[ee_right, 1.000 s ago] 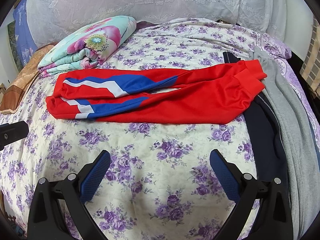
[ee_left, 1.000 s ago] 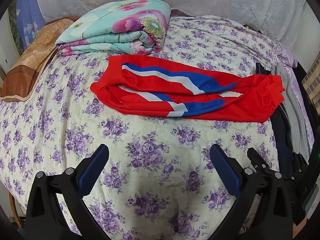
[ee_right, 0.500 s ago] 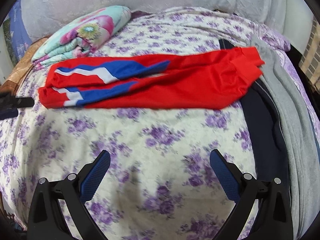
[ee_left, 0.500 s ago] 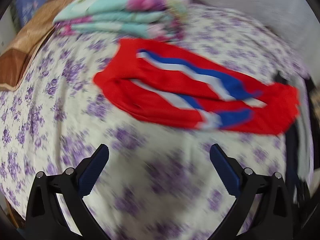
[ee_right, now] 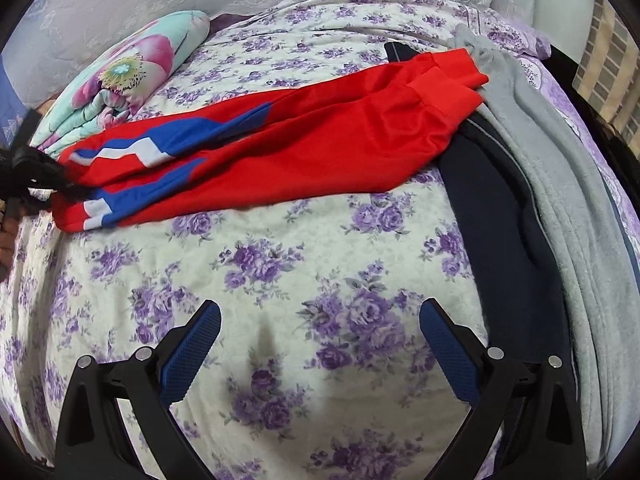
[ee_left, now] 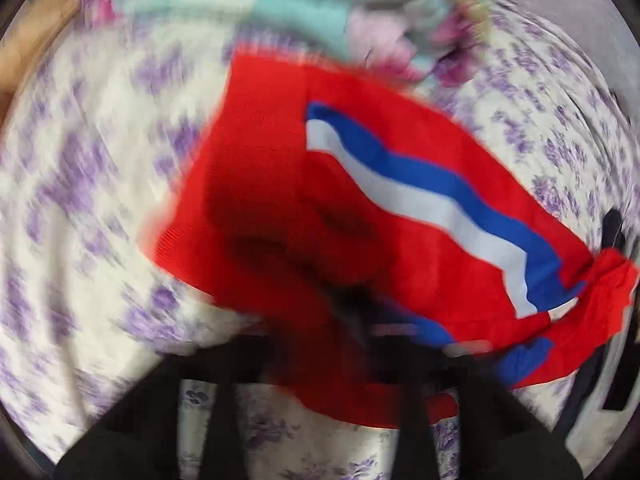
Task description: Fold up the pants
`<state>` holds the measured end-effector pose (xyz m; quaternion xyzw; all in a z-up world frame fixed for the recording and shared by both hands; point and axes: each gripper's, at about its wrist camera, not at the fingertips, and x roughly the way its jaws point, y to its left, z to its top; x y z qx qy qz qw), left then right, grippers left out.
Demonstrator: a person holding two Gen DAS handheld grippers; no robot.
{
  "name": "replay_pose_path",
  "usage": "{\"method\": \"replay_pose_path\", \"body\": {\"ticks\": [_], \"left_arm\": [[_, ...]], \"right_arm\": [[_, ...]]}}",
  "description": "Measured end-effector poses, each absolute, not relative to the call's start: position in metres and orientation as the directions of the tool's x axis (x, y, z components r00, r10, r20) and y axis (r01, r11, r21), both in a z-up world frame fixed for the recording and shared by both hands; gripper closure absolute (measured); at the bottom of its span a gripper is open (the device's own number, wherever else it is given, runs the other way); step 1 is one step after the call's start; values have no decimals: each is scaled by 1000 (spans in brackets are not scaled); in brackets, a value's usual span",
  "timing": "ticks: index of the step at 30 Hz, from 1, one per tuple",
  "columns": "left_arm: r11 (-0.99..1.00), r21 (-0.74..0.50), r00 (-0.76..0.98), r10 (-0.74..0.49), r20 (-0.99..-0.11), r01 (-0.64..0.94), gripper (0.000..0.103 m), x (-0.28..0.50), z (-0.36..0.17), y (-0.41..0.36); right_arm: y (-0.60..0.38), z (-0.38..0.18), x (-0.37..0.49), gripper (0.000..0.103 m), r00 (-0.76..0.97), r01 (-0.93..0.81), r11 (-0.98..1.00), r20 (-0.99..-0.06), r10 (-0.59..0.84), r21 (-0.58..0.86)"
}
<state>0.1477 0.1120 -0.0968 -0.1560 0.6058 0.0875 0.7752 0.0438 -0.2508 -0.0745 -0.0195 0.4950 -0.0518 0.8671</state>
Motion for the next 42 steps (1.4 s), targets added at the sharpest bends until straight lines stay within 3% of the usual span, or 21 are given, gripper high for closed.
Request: {"method": "replay_pose_path", "body": {"ticks": [4,9,15,18,21,23,25,28,30,32,34,36,37,38,42], "left_arm": [[948,-108,363,8,-932,-299,95,127,-55,107],[898,-188,476,27,-879,-398,95,77,-9,148],[838,-42,399,214,-892,-543,92,9,-5,208],[786,88,249,297,-922,-612,74,-19,-37,237],[744,-32,241,175,-955,-668,73,-46,-49,254],[739,-21,248,198,-948,-673,58,-50,-44,247],[764,2,273,234,-933,-646,36,-52,-35,231],[811,91,319,328,-889,-579,25,-50,-22,206],[823,160,315,378,-871,-546,22,-49,-19,195],[832,154,314,363,-877,-533,22,-53,-18,190],[837,146,309,349,-885,-527,22,-57,-22,191],[840,172,278,353,-893,-514,22,-59,-31,189],[841,179,264,351,-898,-511,22,-62,-36,189],[841,178,254,345,-904,-511,22,-62,-40,190],[832,160,240,328,-914,-531,22,-66,-47,201]], "right_arm": [[-240,-74,56,3,476,40,997,-876,-80,-69],[-253,-61,70,3,514,102,993,-852,-100,-55],[-256,-56,82,3,535,120,992,-839,-102,-44],[-246,-59,90,3,525,89,995,-847,-84,-44],[-224,-58,111,3,537,19,999,-843,-45,-41],[-206,-61,130,3,539,-29,998,-842,-27,-51],[-191,-66,153,3,521,-39,998,-853,-13,-39],[-168,-77,183,4,488,-54,999,-872,23,-4],[-153,-91,201,12,435,-55,999,-900,22,-2],[-143,-105,212,22,390,-56,998,-921,23,2],[-139,-124,220,26,329,-55,998,-944,-12,-32],[-143,-132,222,41,323,-49,999,-946,-5,-22],[-150,-129,220,80,344,-34,999,-939,12,1],[-162,-125,218,96,339,-18,999,-939,53,50],[-213,-79,184,96,423,-2,970,-879,222,244]]}}
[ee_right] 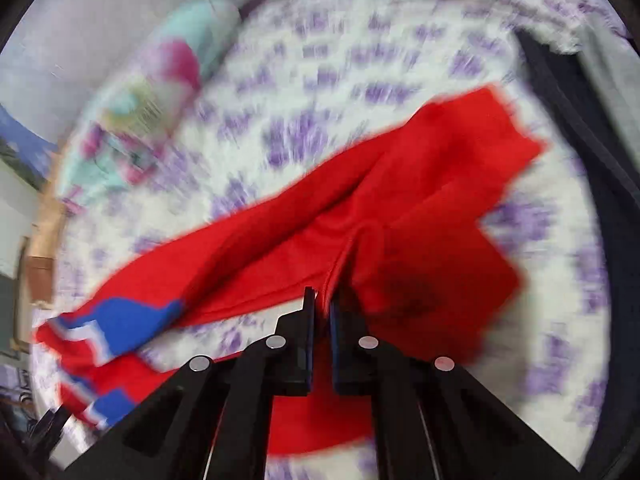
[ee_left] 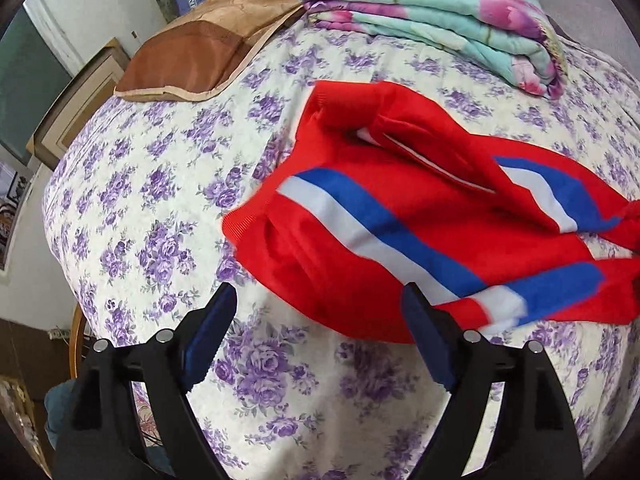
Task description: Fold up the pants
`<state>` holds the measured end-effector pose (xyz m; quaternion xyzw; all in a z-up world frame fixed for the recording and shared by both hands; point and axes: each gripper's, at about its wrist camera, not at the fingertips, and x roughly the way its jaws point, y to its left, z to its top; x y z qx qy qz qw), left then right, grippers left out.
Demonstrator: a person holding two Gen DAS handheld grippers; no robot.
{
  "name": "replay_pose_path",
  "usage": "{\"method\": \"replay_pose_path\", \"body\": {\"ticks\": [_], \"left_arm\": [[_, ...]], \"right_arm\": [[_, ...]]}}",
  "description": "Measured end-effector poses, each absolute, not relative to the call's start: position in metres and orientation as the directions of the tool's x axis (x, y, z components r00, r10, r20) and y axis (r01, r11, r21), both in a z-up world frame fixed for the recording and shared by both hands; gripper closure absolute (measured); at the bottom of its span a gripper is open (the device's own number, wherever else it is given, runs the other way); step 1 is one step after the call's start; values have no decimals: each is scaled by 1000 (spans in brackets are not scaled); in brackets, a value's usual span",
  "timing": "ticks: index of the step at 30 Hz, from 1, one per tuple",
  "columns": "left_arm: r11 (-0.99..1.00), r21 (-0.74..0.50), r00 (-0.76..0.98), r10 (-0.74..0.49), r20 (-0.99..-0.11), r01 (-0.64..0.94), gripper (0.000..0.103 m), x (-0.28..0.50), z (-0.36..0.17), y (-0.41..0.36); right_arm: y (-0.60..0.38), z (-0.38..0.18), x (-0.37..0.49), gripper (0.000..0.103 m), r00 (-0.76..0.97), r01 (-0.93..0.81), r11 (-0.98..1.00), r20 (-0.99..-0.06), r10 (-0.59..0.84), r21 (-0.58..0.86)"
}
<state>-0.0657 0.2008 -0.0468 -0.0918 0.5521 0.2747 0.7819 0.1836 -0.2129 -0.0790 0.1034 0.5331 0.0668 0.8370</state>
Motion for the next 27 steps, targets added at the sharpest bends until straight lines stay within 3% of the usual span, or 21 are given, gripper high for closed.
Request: {"method": "replay_pose_path", "body": {"ticks": [3,7,9,10,11,15,19,22,24,27], "left_arm": [[835,160,241,327,-914,-527,22,-61,-50,205],[847,172,222,319,-922,-503,22,-54,-60,203],[852,181,208,316,-926,-491,22,-52,-66,201],[855,185,201,314,-928,-486,22,-51,-70,200],[857,189,191,312,-931,-480,22,-50,-74,200],[861,206,189,324,-927,-465,22,-47,-74,200],[858,215,211,344,-915,-467,22,-43,-66,204],[858,205,218,339,-915,-471,22,-38,-61,208],[858,210,214,341,-916,-469,22,-35,-61,209],[859,198,214,329,-920,-472,22,-29,-57,212]], "right_arm": [[-237,-41,134,96,492,-55,964,-833,251,258],[-262,-35,54,95,491,-85,973,-841,226,213],[-273,-60,25,74,422,-56,985,-890,171,163],[-280,-71,18,45,389,-23,991,-912,132,133],[-288,-89,14,41,328,42,997,-943,47,64],[-308,-84,17,40,391,178,983,-920,-23,51],[-290,-67,50,36,478,80,996,-878,-14,27],[-270,-94,74,36,362,-9,998,-930,55,55],[-259,-131,82,29,203,-25,999,-979,-28,-34],[-250,-116,98,27,236,-13,999,-971,-44,-48]]}}
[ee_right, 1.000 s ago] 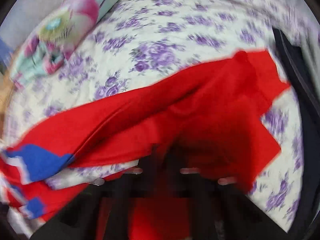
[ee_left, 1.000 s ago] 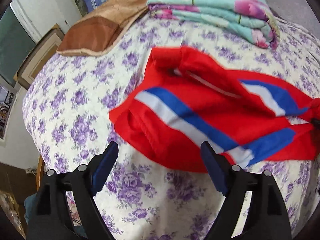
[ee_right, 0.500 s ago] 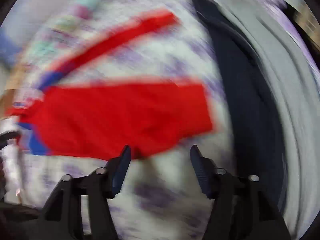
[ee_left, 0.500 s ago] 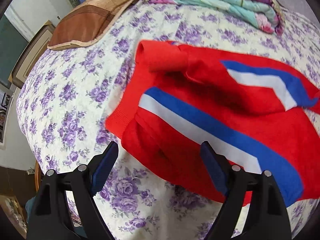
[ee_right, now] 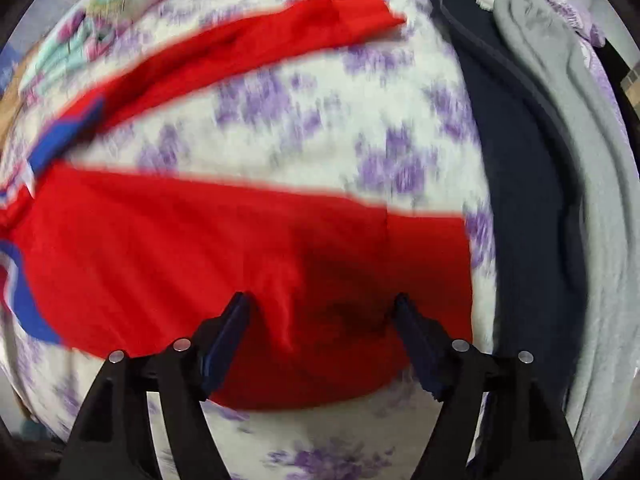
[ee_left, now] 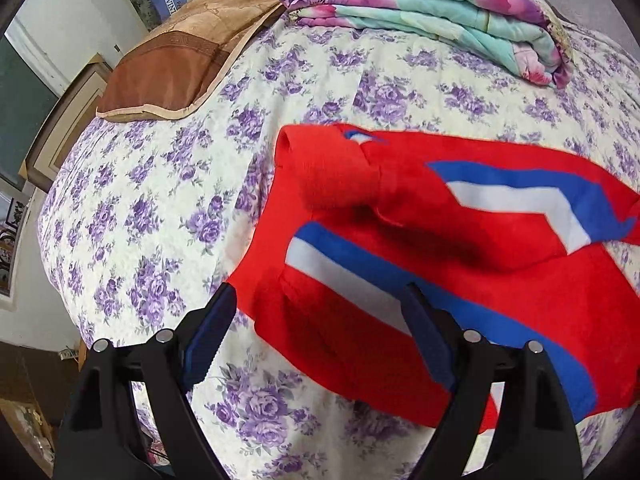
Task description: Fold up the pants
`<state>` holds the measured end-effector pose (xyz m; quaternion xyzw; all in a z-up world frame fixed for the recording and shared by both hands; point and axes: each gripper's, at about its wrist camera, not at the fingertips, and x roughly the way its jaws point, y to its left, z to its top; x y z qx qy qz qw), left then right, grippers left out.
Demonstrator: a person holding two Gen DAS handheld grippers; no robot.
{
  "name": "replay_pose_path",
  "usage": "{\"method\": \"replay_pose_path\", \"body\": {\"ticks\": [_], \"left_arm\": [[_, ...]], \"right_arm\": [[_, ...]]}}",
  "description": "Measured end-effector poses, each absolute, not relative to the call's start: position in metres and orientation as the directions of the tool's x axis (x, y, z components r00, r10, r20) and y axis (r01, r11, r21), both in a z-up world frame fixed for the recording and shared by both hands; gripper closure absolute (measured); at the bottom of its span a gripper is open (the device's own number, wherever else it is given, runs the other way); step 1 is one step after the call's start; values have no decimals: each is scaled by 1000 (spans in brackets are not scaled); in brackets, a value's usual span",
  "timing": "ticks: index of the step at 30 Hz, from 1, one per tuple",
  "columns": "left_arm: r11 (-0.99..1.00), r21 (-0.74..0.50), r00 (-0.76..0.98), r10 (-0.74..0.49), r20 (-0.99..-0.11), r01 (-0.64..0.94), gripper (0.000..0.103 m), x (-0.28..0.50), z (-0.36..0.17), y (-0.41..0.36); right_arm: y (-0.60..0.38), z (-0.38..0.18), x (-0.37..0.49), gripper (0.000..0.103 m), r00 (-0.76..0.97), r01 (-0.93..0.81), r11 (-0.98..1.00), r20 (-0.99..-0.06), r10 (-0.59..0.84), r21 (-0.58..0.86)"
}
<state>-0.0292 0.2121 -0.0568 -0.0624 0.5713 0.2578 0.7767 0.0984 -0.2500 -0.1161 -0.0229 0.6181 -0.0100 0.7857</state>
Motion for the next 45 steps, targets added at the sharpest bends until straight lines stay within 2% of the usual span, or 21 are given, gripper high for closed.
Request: {"method": "replay_pose_path", "body": {"ticks": [3,5,9,12,15,17,18,19,20,21,22,23,25,27,28,29,30,31,33,38,45], "left_arm": [[869,176,235,312,-921,-463,21,-23,-49,212],[884,153,248,285,-926,-442,20,-14,-45,211],[898,79,264,210,-941,-433,20,2,-42,210],[894,85,262,218,-940,-441,20,13,-40,209],[890,49,272,191,-943,-454,14,23,-41,212],[874,13,249,153,-956,-486,16,32,-52,219],[864,3,240,143,-960,-503,39,36,-55,223],[854,-16,239,127,-963,-520,74,41,-59,228],[852,-29,229,107,-967,-523,82,44,-61,230],[845,-43,217,88,-972,-534,85,49,-62,234],[830,-70,228,70,-971,-554,88,54,-58,239],[824,-84,242,66,-968,-561,88,58,-53,242],[814,-96,265,73,-961,-572,87,71,-39,251],[773,-144,295,58,-954,-618,80,87,-23,270],[728,-184,328,60,-943,-661,64,93,-16,283],[689,-207,357,80,-930,-694,54,96,-12,292],[641,-212,389,148,-909,-738,32,98,-7,302],[594,-166,390,272,-879,-787,19,100,1,310],[580,-75,345,371,-862,-811,17,107,6,313],[711,52,305,365,-880,-701,12,106,-5,289],[817,322,251,479,-841,-479,12,69,-38,219]], "right_arm": [[-242,-74,117,25,396,-23,1000,-918,0,-9],[-235,-56,133,12,496,-44,999,-868,25,4],[-224,-51,177,12,559,-95,990,-818,138,102],[-203,-69,216,12,528,-116,985,-832,170,128],[-186,-87,234,13,487,-114,982,-853,186,148],[-172,-94,231,13,467,-119,980,-862,197,160],[-167,-97,231,13,462,-126,977,-862,209,169],[-161,-100,226,15,456,-146,975,-863,219,170],[-156,-102,223,25,449,-169,972,-864,226,166],[-148,-107,225,33,427,-207,965,-872,237,161],[-144,-110,225,49,408,-229,960,-879,246,162],[-140,-114,229,51,383,-241,955,-887,256,171],[-141,-113,235,48,386,-228,954,-881,272,194],[-145,-103,239,28,446,-200,963,-858,255,183],[-149,-97,241,22,486,-175,970,-842,234,168],[-153,-94,243,22,500,-170,970,-833,237,174],[-158,-91,247,22,509,-163,971,-829,233,174],[-166,-88,249,22,517,-143,977,-830,207,155],[-184,-85,251,22,531,-109,987,-832,159,119],[-259,-86,248,22,543,65,998,-838,-53,-21],[-306,-102,260,22,506,204,977,-861,-57,55]]}}
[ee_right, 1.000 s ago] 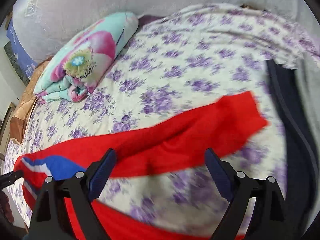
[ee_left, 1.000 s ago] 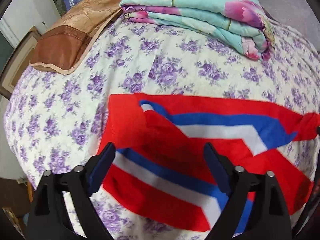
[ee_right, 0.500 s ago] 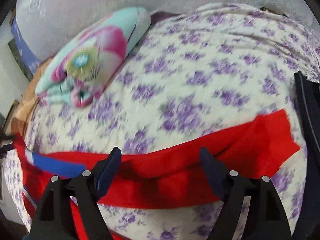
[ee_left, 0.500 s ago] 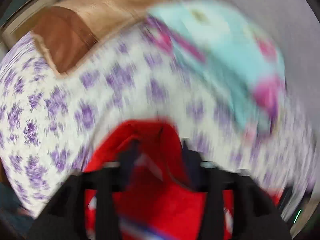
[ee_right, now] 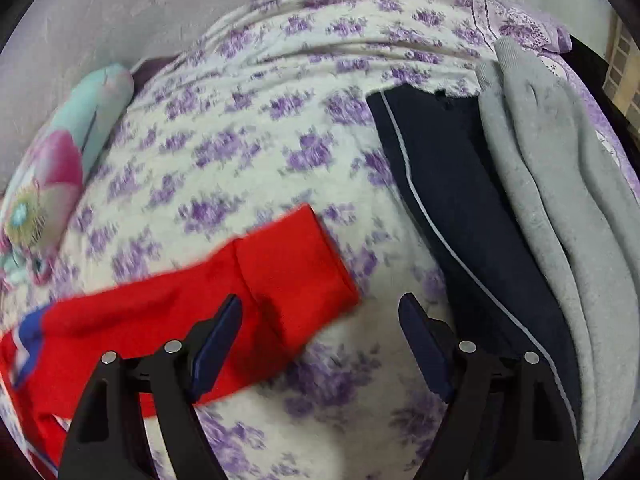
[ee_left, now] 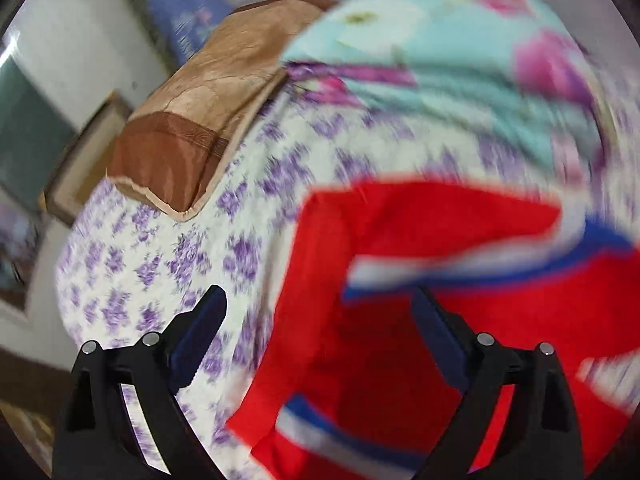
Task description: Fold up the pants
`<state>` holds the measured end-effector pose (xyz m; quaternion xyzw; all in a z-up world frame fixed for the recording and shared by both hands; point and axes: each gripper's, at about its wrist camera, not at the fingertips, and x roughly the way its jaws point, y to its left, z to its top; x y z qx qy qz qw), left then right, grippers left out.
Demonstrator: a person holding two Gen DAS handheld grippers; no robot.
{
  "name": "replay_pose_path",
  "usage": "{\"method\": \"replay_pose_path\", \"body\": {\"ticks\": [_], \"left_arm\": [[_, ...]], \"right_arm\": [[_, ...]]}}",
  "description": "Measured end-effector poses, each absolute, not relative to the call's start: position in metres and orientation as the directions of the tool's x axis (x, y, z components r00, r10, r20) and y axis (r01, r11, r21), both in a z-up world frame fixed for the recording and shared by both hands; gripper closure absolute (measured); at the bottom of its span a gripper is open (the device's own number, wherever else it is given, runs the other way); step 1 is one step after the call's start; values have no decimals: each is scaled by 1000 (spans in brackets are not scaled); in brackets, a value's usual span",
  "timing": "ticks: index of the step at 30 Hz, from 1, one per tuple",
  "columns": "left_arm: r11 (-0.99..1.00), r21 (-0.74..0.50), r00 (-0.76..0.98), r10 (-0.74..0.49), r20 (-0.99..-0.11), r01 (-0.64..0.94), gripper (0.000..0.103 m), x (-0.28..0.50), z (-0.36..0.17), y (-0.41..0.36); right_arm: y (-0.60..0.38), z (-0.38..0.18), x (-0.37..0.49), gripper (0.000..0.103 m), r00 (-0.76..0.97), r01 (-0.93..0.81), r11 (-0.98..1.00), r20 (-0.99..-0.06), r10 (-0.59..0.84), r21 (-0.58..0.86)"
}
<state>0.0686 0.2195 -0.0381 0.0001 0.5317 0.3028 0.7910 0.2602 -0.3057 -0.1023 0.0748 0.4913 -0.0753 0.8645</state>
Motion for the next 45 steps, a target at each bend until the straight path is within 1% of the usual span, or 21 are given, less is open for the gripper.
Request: {"method": "replay_pose_path", "body": {"ticks": [4,6,7,8,9,10,12,13,15,16,17,19,21,25,28,34,36,39,42,43,45], "left_arm": [[849,330,237,449,-862,-412,12,47,-59,192],[855,319,215,430,-877,-409,12,39,-69,186],[854,315,198,423,-884,-415,12,34,-74,185],[854,311,192,418,-888,-417,12,30,-76,184],[854,307,190,413,-891,-420,12,26,-76,184],[853,304,193,413,-890,-425,12,21,-76,183],[850,303,196,417,-888,-432,12,17,-75,187],[847,303,197,419,-886,-436,12,16,-74,188],[844,294,200,415,-888,-449,12,15,-74,191],[845,286,203,409,-890,-453,12,17,-74,192],[848,278,204,401,-893,-450,12,19,-76,194],[851,299,200,414,-888,-433,12,26,-77,194],[853,325,218,437,-873,-409,12,33,-72,196],[853,315,250,440,-863,-416,12,49,-59,212],[843,342,268,473,-839,-415,12,68,-50,230],[896,292,335,402,-852,-334,12,113,-49,256],[933,244,342,328,-881,-265,12,129,-58,259],[940,277,322,330,-887,-199,12,149,-74,260],[945,298,322,325,-889,-134,24,163,-85,259],[950,288,318,311,-895,-118,37,165,-86,260],[967,243,309,253,-917,-71,52,171,-93,257]], "right_arm": [[-285,-117,282,22,423,182,982,-898,-119,-44],[-291,-146,292,28,338,215,977,-938,-75,0],[-295,-146,290,34,362,234,972,-930,-60,29],[-296,-140,288,63,392,212,975,-920,-26,62],[-297,-133,286,74,404,176,978,-914,29,109],[-300,-124,282,81,423,158,974,-903,81,161],[-309,-95,263,81,492,123,971,-862,120,205],[-314,-87,255,81,510,125,972,-853,111,201],[-329,-86,238,64,523,158,976,-851,48,152],[-333,-93,236,31,507,169,980,-862,2,102],[-338,-106,234,14,455,197,980,-887,-78,15],[-346,-123,231,16,361,220,972,-919,-159,-82],[-349,-108,215,16,432,207,978,-895,-114,-24],[-335,-81,200,16,516,158,987,-851,-98,-18],[-305,-72,206,16,537,31,998,-843,31,57],[-205,-79,236,14,512,-251,968,-848,138,7],[-168,-83,248,12,484,-343,939,-858,174,-2],[-114,-89,268,12,444,-480,877,-872,206,-37],[-68,-97,285,12,388,-586,809,-895,222,-54],[-59,-99,287,13,377,-609,791,-898,225,-57],[-40,-110,296,19,332,-670,740,-915,229,-58]]}}
